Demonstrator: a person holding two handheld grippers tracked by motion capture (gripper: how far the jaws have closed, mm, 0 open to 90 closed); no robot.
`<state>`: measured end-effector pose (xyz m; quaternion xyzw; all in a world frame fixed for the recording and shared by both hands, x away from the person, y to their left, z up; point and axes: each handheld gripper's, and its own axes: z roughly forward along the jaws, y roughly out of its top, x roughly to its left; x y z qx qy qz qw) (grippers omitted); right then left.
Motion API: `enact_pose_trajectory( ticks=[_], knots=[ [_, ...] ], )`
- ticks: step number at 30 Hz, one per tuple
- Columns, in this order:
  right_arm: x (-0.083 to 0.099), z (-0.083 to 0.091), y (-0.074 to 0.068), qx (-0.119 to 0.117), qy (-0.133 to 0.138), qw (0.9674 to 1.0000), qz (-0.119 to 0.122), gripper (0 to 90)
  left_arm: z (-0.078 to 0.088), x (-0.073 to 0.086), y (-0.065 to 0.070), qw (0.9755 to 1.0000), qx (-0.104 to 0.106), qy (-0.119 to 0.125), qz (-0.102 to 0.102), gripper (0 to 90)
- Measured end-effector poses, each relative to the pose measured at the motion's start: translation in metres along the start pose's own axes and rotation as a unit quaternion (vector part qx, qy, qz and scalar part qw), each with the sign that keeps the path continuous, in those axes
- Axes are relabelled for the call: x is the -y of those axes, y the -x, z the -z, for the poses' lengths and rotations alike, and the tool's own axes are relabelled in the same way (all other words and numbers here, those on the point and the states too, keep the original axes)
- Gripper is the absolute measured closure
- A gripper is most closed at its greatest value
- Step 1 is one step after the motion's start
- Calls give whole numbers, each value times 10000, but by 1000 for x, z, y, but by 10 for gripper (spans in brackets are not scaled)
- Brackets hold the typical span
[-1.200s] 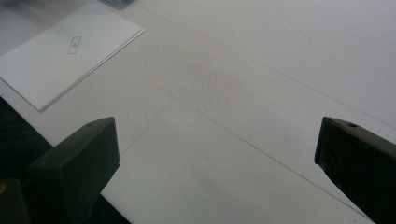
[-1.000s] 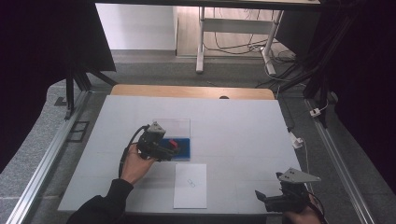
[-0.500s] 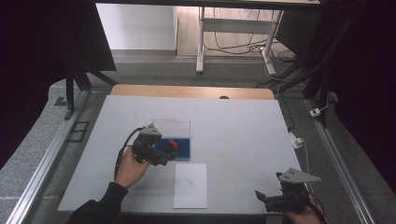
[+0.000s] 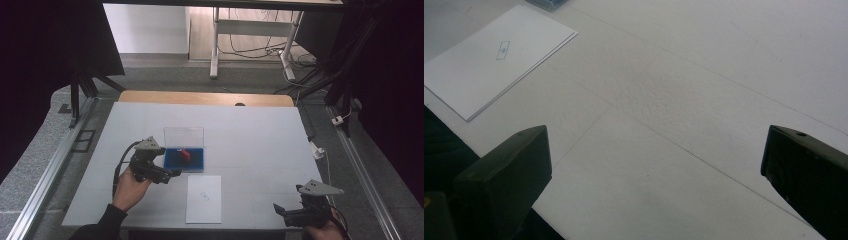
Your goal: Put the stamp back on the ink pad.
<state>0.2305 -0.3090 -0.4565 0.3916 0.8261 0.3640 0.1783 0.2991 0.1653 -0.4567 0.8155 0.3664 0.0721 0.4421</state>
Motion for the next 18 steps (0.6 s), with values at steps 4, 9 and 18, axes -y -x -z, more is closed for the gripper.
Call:
enact_pose_trajectory(
  ticks=[4, 9, 18],
  knots=[
    [0, 0, 1, -1, -17, 10000, -58, 0, 12, 8, 3, 10000, -67, 53, 48, 0],
    [0, 0, 2, -22, -3, 9999, -125, 0, 27, 20, 6, 9997, -124, 148, 159, 0],
    [0, 0, 3, -25, 8, 9998, -204, 0, 53, 40, 10, 9984, -244, 330, 388, 0]
  ],
)
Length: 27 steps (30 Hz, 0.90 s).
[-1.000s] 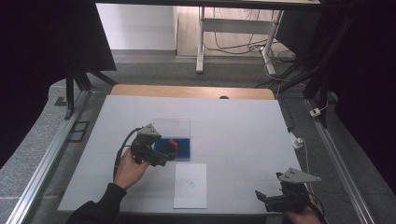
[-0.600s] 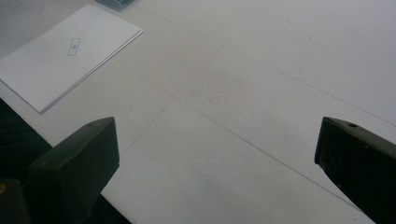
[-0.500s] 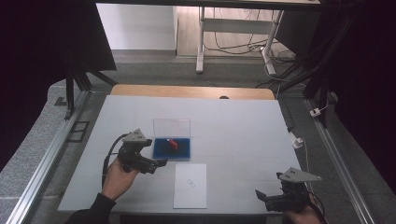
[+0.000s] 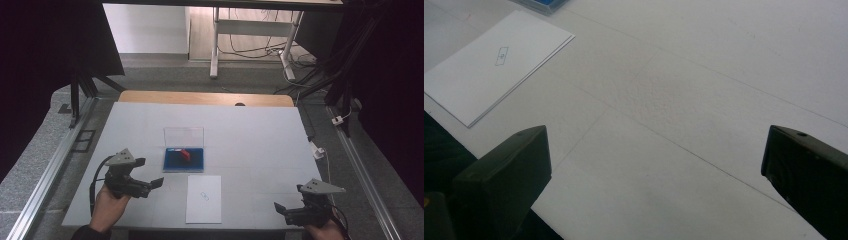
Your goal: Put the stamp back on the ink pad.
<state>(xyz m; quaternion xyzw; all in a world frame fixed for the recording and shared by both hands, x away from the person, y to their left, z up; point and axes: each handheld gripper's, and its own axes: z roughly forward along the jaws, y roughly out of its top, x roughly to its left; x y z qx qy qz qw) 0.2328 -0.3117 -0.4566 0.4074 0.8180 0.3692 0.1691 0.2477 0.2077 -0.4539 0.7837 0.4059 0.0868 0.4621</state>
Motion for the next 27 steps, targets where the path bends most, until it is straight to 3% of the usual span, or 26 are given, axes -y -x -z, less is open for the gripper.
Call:
enact_pose_trajectory(
  ticks=[17, 23, 27],
  knots=[
    [0, 0, 0, -14, -15, 10000, 15, 0, 41, 41, -5, 9990, -69, 133, 419, 0],
    [0, -1, -1, -2, -43, 10000, 48, 0, 48, 52, -6, 9987, -104, 63, 488, 0],
    [0, -1, -1, 4, -53, 10000, 61, 0, 53, 58, -4, 9985, -264, -41, 469, 0]
  ],
)
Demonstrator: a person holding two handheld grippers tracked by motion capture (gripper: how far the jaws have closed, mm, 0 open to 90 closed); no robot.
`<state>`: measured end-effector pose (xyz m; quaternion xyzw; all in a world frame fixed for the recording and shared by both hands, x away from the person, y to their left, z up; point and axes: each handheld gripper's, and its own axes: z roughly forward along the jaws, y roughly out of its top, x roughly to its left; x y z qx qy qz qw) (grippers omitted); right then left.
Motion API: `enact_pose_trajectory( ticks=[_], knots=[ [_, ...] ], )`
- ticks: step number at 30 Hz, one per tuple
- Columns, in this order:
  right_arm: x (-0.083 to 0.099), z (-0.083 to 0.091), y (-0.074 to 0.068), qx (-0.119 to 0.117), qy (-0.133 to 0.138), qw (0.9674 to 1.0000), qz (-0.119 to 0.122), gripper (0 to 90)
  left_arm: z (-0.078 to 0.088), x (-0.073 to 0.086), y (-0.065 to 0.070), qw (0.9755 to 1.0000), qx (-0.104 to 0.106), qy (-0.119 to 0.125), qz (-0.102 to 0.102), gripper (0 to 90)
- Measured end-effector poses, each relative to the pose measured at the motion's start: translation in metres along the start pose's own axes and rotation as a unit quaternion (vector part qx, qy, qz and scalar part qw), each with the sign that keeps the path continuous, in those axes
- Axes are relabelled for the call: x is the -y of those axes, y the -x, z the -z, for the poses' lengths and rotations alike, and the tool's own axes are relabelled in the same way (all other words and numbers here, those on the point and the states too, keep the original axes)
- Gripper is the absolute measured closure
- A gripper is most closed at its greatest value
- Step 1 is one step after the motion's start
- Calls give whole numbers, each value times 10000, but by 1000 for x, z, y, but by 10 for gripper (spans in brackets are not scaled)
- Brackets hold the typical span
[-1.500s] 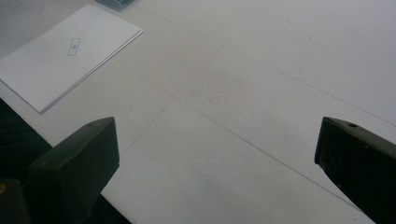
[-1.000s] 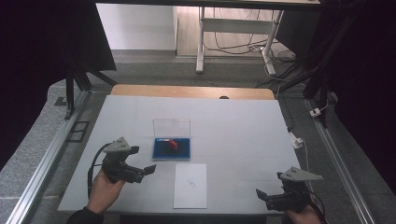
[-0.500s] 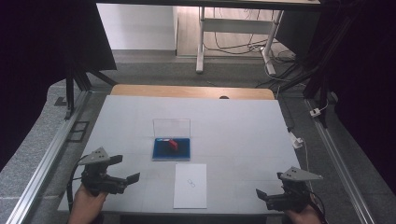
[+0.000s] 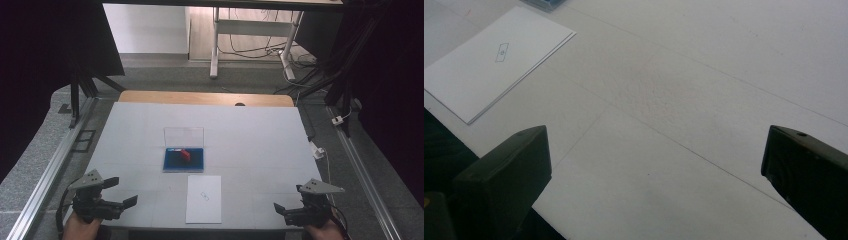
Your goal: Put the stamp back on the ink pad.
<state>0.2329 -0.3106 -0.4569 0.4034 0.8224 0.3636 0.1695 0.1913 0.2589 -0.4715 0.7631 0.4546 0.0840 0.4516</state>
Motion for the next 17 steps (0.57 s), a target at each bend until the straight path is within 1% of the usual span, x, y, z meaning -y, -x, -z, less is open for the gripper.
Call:
enact_pose_trajectory(
  ticks=[5, 8, 9, 10, 12, 14, 17],
  knots=[
    [0, 0, -1, 13, -17, 10000, 10, 0, 4, 7, 1, 9994, -254, -205, -68, 0],
    [0, 0, -1, 17, -15, 10000, 12, 0, 4, 11, 1, 9983, -387, -418, -95, 0],
    [0, 0, -1, 19, -12, 10000, 15, 0, 3, 13, 1, 9977, -422, -527, -90, 0],
    [0, 0, -1, 22, -11, 10000, 17, 0, 3, 13, 1, 9971, -448, -612, -78, 0],
    [-1, 0, -2, 32, -21, 10000, 30, 0, 3, 14, 2, 9968, -482, -630, -107, 0],
    [-1, -1, -2, 37, -29, 10000, 27, 0, 1, 14, 3, 9956, -545, -748, -109, 0],
    [0, -1, -1, 47, -67, 10000, 41, 0, 0, 13, 3, 9955, -535, -768, -112, 0]
  ],
)
